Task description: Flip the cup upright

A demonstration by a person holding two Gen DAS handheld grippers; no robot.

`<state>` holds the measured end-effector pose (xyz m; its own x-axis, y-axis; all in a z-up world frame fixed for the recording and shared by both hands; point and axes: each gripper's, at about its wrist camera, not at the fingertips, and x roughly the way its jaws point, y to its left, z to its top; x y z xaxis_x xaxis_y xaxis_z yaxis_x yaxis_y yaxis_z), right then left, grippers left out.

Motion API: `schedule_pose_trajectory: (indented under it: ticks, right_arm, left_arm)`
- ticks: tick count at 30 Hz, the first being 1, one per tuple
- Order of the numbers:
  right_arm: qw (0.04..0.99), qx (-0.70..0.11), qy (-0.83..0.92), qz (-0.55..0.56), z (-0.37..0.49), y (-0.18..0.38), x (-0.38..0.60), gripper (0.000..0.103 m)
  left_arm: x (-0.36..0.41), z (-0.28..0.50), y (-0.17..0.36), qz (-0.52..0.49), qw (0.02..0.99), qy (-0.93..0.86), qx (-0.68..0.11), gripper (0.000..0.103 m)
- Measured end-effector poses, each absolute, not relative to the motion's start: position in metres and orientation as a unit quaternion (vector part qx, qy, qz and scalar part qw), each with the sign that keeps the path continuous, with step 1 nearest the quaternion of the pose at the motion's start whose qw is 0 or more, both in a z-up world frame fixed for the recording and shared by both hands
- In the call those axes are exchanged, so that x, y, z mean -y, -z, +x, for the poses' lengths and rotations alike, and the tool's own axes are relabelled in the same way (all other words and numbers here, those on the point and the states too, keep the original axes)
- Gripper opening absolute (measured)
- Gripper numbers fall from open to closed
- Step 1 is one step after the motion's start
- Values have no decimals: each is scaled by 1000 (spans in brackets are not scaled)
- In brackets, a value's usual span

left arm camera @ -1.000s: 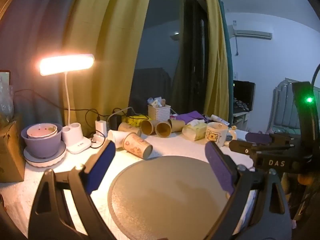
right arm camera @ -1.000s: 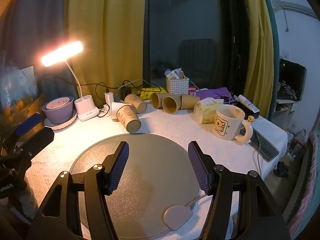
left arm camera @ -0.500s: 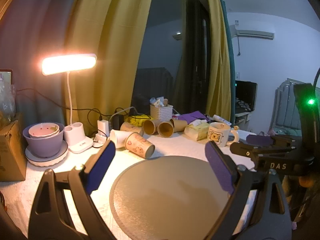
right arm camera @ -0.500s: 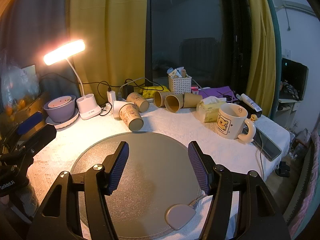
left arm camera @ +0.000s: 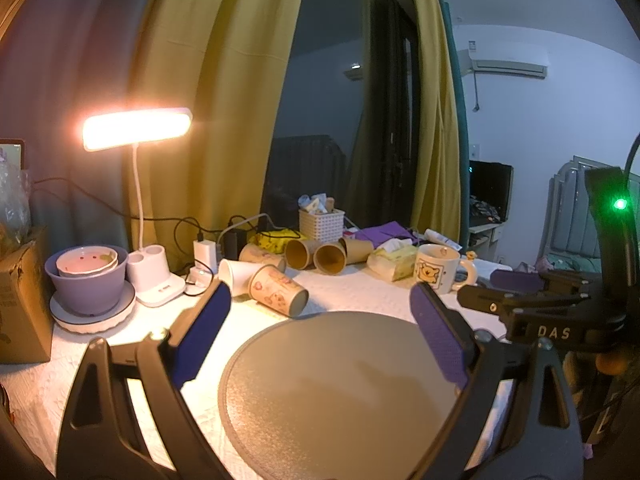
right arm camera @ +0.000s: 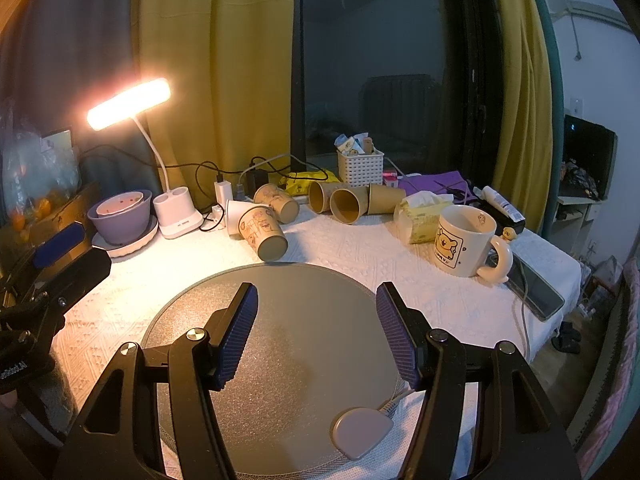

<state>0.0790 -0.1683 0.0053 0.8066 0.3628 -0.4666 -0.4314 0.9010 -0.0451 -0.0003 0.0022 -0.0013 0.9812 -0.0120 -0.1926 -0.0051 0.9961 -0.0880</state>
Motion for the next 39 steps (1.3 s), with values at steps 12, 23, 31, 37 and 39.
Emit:
schedule_pose_trajectory:
  ticks: [12, 23, 31, 37, 39]
  right_arm:
    - [947, -231, -210, -74, 80, -6, 169, 65]
    - [948, -230, -209, -74, 80, -5, 166, 65]
    - [948, -230, -210, -74, 80, -6, 166, 65]
    - [948, -230, -209, -74, 80, -6, 166, 65]
    - [948, -230, -209, -74, 80, -6, 166, 65]
  left_arm:
    - [-2, 0, 1, -44, 994, 2, -97, 92]
    - [-1, -1, 2, -43, 994, 1, -96, 92]
    - [-1, -1, 3, -43, 994, 1, -96, 92]
    - [-1, -1, 3, -43, 994, 1, -96, 92]
    - [-1, -1, 3, -43, 994, 1, -97, 92]
